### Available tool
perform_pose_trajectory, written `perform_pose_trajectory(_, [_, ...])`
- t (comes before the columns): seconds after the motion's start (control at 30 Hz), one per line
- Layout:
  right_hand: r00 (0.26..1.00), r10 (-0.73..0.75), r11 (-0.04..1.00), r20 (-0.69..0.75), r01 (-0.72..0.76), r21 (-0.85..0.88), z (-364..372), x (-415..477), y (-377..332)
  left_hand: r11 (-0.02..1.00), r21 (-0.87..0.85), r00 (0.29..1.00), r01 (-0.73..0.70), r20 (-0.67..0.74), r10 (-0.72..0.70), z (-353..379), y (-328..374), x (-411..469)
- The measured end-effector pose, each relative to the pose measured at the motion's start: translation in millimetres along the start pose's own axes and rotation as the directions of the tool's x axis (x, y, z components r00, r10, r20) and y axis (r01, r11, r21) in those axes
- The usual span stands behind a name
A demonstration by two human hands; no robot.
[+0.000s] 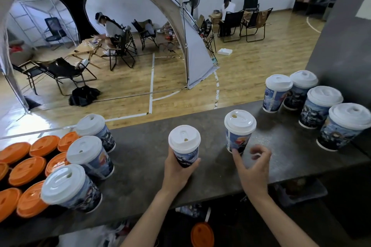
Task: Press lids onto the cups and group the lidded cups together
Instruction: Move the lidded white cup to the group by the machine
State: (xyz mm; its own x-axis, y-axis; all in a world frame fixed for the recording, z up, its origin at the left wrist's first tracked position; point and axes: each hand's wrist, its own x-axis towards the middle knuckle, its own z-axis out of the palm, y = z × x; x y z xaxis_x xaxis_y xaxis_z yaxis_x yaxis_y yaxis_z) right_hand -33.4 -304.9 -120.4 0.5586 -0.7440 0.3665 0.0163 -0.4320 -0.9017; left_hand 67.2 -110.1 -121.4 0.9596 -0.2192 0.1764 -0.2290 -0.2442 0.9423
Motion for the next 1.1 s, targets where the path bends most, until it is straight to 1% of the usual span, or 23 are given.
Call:
perform_pose_trajectory(0.03, [0.999, -0.044, 0.999, 0.018, 0.044, 0.025, 3, -8, -8, 1.000, -0.005, 1.000, -0.005, -0.003, 0.005, 0, 1, -2])
perform_pose_trajectory(0.07, [0.994, -0.091, 0.994, 0.066, 0.086, 0.071, 7, -16, -17, 1.000, -0.004, 1.000, -0.010, -0.006, 0.010, 0, 1, -3])
perform_pose_trajectory(0.13, [0.964, -0.164, 0.980, 0.210, 0.134, 0.148, 19, -24, -36, 1.000, -0.005, 1.000, -0.016, -0.007, 0.016, 1, 1, -4])
perform_pose_trajectory(0.17, [0.946, -0.171, 0.978, 0.275, 0.129, 0.166, 28, -25, -46, 1.000, -0.008, 1.000, -0.013, -0.008, 0.012, 0, 0, -3])
perform_pose_trajectory(0.2, [0.937, -0.146, 0.978, 0.317, 0.088, 0.189, 37, -22, -56, 1.000, -0.011, 1.000, -0.008, -0.007, 0.008, 0, -1, -3])
perform_pose_trajectory(0.23, [0.935, -0.090, 0.974, 0.342, 0.010, 0.228, 47, -18, -65, 1.000, -0.015, 1.000, -0.005, -0.001, 0.005, -1, -1, -2])
perform_pose_trajectory(0.27, [0.930, -0.017, 0.957, 0.366, -0.091, 0.275, 58, -13, -74, 1.000, -0.017, 1.000, -0.007, 0.006, 0.007, -2, -1, -2])
perform_pose_trajectory(0.33, [0.888, 0.119, 0.900, 0.444, -0.286, 0.330, 76, -3, -83, 1.000, -0.027, 1.000, -0.015, 0.014, 0.015, -2, -1, -2])
perform_pose_trajectory(0.4, [0.849, 0.165, 0.865, 0.502, -0.369, 0.339, 86, 1, -86, 0.998, -0.054, 0.999, -0.026, 0.027, 0.028, -1, -1, -3])
perform_pose_trajectory(0.5, [0.853, 0.142, 0.857, 0.503, -0.360, 0.369, 90, 1, -87, 0.997, -0.064, 0.998, -0.038, 0.056, 0.042, -2, -3, -2])
perform_pose_trajectory(0.6, [0.851, 0.121, 0.877, 0.510, -0.332, 0.347, 89, 5, -83, 0.995, -0.095, 0.994, -0.025, 0.099, 0.034, -5, -2, -3])
perform_pose_trajectory(0.7, [0.805, 0.127, 0.890, 0.580, -0.350, 0.292, 83, 18, -81, 0.996, -0.064, 0.989, -0.059, 0.131, 0.067, -6, -3, -7])
perform_pose_trajectory(0.77, [0.763, 0.136, 0.893, 0.632, -0.371, 0.255, 77, 26, -83, 0.996, -0.066, 0.990, -0.059, 0.123, 0.067, -4, -2, -7])
perform_pose_trajectory(0.8, [0.754, 0.142, 0.896, 0.642, -0.374, 0.241, 75, 27, -84, 0.996, -0.054, 0.991, -0.066, 0.114, 0.072, -4, -1, -7])
perform_pose_trajectory(0.83, [0.755, 0.146, 0.895, 0.640, -0.376, 0.239, 74, 27, -86, 0.996, -0.045, 0.992, -0.073, 0.103, 0.077, -3, -1, -7])
perform_pose_trajectory(0.93, [0.801, 0.155, 0.863, 0.578, -0.395, 0.316, 77, 12, -88, 0.996, -0.052, 0.994, -0.069, 0.084, 0.073, -3, -2, -5])
perform_pose_trajectory(1.03, [0.839, 0.148, 0.868, 0.523, -0.363, 0.338, 82, 2, -88, 0.997, -0.068, 0.989, -0.035, 0.139, 0.045, -3, -2, -4])
perform_pose_trajectory(1.1, [0.829, 0.155, 0.872, 0.538, -0.371, 0.320, 81, 7, -89, 0.996, -0.084, 0.978, -0.005, 0.208, 0.023, -8, 0, -3])
